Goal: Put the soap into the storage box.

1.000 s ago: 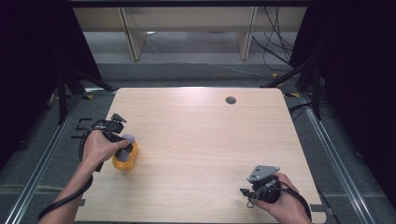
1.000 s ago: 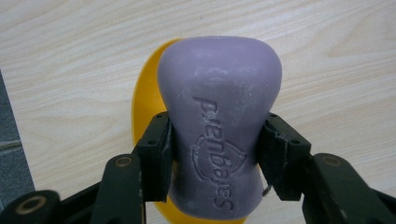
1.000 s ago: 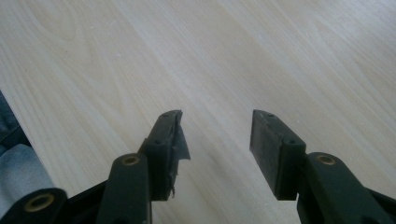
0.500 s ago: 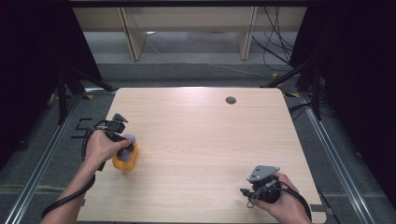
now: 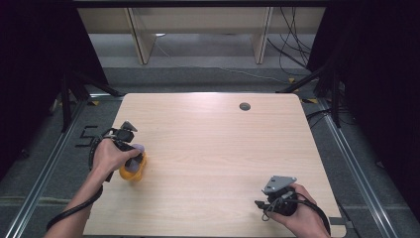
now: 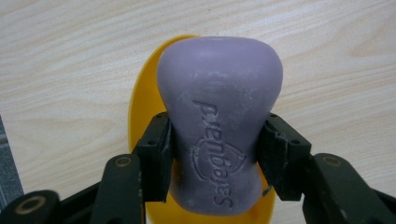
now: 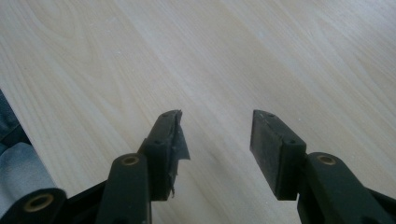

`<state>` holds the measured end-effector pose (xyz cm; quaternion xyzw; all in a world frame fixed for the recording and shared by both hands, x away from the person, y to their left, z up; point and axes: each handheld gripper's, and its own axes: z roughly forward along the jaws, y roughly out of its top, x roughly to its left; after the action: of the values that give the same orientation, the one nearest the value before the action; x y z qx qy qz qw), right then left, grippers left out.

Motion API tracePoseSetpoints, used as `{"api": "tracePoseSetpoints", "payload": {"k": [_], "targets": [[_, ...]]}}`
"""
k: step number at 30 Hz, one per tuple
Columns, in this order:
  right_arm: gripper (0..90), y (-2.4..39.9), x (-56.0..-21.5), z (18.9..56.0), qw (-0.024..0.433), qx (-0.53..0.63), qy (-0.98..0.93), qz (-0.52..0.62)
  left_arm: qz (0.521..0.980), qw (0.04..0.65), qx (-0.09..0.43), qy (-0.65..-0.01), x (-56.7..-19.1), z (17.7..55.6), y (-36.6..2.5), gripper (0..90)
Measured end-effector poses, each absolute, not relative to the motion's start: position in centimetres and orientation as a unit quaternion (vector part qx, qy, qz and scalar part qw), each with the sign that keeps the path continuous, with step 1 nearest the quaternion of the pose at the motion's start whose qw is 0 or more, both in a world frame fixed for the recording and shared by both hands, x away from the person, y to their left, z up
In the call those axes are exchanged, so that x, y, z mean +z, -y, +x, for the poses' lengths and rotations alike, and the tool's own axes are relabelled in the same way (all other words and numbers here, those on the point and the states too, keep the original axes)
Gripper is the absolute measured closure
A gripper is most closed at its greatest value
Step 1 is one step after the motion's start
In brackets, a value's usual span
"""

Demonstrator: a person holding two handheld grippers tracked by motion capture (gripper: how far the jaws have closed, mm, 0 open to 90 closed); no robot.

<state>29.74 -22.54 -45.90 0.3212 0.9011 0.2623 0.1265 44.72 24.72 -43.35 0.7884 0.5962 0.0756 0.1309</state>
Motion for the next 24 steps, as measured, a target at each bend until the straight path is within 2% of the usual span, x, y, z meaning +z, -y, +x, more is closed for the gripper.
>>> {"api": "tracePoseSetpoints", "payload": {"k": [24], "targets": [[52.9, 22.58, -45.91, 29.72, 0.127, 0.262, -0.902, 0.32, 0.799, 0.107, 0.073, -0.587, -44.19, 44.95, -24.67, 48.6]]}}
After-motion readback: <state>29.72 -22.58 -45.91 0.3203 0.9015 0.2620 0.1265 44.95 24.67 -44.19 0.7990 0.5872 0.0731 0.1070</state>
